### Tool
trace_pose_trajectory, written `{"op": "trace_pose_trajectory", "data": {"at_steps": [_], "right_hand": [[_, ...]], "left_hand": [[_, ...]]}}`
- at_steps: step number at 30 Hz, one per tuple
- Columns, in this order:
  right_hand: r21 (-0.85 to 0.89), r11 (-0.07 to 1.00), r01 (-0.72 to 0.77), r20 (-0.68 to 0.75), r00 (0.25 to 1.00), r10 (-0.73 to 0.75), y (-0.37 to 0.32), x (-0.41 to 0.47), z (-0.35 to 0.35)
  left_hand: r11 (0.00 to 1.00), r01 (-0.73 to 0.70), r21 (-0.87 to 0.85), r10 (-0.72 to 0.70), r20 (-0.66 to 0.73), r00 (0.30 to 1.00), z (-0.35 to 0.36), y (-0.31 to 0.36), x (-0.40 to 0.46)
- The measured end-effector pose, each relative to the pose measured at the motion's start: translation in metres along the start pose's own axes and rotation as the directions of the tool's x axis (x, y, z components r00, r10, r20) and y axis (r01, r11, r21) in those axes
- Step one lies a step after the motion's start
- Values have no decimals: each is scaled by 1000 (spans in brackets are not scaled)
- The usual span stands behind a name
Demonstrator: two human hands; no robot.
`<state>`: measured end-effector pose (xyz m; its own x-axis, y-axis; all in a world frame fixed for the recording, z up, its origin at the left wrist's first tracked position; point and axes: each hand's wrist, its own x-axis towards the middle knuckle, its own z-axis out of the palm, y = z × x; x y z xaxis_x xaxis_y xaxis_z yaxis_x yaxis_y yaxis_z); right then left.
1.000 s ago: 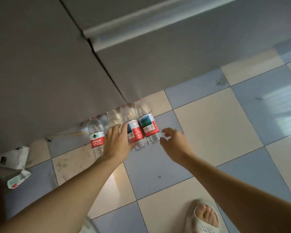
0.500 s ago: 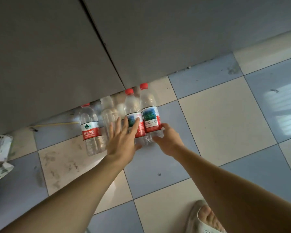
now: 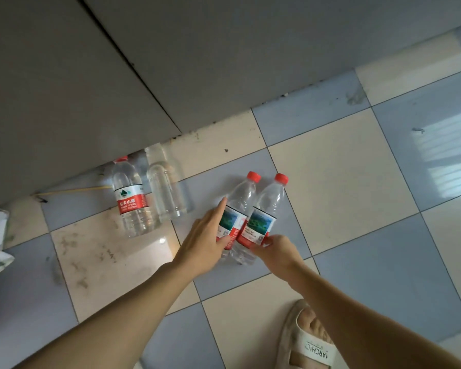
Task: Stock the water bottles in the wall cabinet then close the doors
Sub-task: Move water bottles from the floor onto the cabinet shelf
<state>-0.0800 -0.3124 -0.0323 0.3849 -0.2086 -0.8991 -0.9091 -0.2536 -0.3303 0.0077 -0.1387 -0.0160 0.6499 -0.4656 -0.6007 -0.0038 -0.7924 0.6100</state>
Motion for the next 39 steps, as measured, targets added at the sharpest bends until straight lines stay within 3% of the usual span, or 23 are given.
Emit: {"op": "trace_pose_trajectory", "data": {"at_steps": [7, 11, 18, 21, 26, 31, 36, 39], "right_hand": [[125, 989, 77, -181, 982, -53, -25, 28, -33], [287, 954, 87, -150, 988, -44, -50, 49, -41], [452, 890, 61, -81, 996, -27, -50, 53, -45], [547, 830, 107, -114, 992, -53, -48, 34, -52], [338, 871, 357, -305, 917, -257, -60, -6, -77], [-8, 855, 518, -541, 717, -439, -80, -25, -100], [-121, 816, 565, -563, 638, -525, -81, -19, -99], [-145, 809, 569, -574, 617, -538, -68, -15, -91]], "left_hand": [[977, 153, -145, -168, -95, 981, -4, -4, 43], [985, 143, -100, -153, -104, 983, -3, 8, 66], [973, 134, -188, -148, -66, 987, -9, 20, 76], [971, 116, -211, -139, -99, 985, -16, 26, 70], [964, 77, -256, -137, -226, 964, -38, 49, 59], [961, -112, -254, 3, -394, 919, -50, 78, 55], [943, -274, -187, 132, -545, 828, -36, 82, 53], [944, -307, -118, 194, -553, 810, -26, 79, 50]]}}
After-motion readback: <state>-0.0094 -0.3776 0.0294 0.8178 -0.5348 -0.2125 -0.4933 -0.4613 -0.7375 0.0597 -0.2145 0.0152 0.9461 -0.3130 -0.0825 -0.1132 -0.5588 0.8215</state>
